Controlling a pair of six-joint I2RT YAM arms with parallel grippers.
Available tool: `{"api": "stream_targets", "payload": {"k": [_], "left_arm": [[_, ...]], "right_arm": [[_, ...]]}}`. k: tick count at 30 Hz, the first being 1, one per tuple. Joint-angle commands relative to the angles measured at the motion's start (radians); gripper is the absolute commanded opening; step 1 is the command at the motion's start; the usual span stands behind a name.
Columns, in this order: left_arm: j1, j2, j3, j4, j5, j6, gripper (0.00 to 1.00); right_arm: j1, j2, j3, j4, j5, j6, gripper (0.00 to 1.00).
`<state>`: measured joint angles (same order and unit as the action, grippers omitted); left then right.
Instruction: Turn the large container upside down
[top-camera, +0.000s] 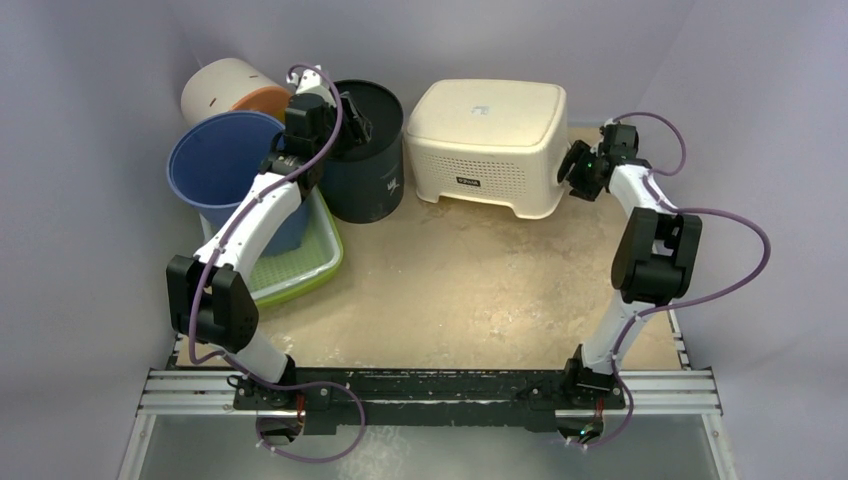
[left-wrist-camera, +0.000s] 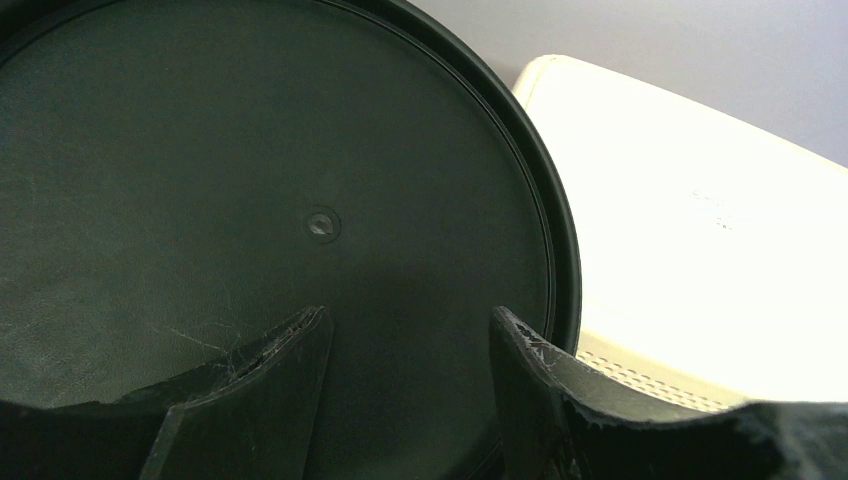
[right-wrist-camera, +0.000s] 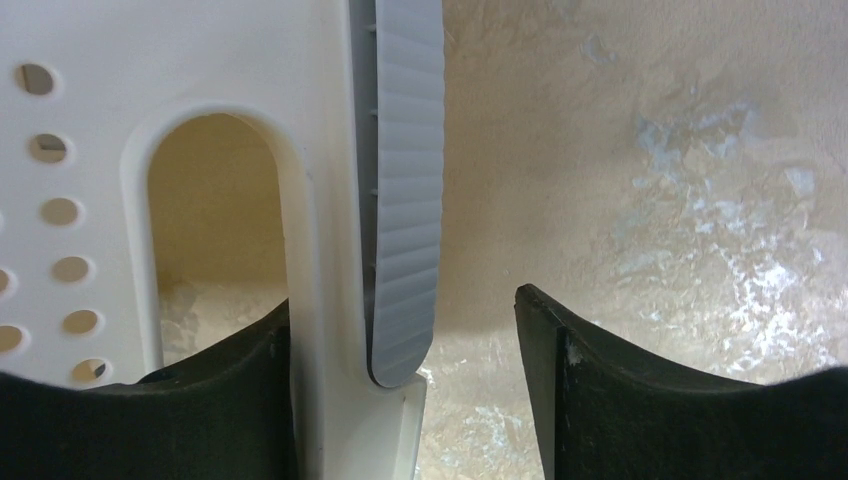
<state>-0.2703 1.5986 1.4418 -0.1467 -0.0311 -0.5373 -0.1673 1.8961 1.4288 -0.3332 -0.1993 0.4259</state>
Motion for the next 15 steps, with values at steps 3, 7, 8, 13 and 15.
{"api": "stream_targets", "payload": {"k": [3, 7, 8, 13, 15], "left_arm": [[0.008, -0.019, 0.036, 0.007, -0.013, 0.024, 0.58], [0.008, -0.003, 0.037, 0.008, -0.007, 0.021, 0.58], [0.008, 0.0, 0.039, 0.009, -0.007, 0.019, 0.58], [0.008, 0.028, 0.058, 0.007, 0.003, 0.015, 0.58], [0.008, 0.035, 0.066, 0.004, 0.003, 0.017, 0.58]], "right_arm": [[-0.062, 0.04, -0.007, -0.175, 0.17, -0.229, 0.68], [-0.138, 0.017, -0.023, -0.1, 0.016, -0.212, 0.69], [-0.149, 0.013, -0.025, -0.085, -0.001, -0.206, 0.69], [-0.2, 0.03, -0.011, -0.039, -0.067, -0.184, 0.69], [-0.222, 0.016, -0.024, 0.012, -0.14, -0.163, 0.68]]}}
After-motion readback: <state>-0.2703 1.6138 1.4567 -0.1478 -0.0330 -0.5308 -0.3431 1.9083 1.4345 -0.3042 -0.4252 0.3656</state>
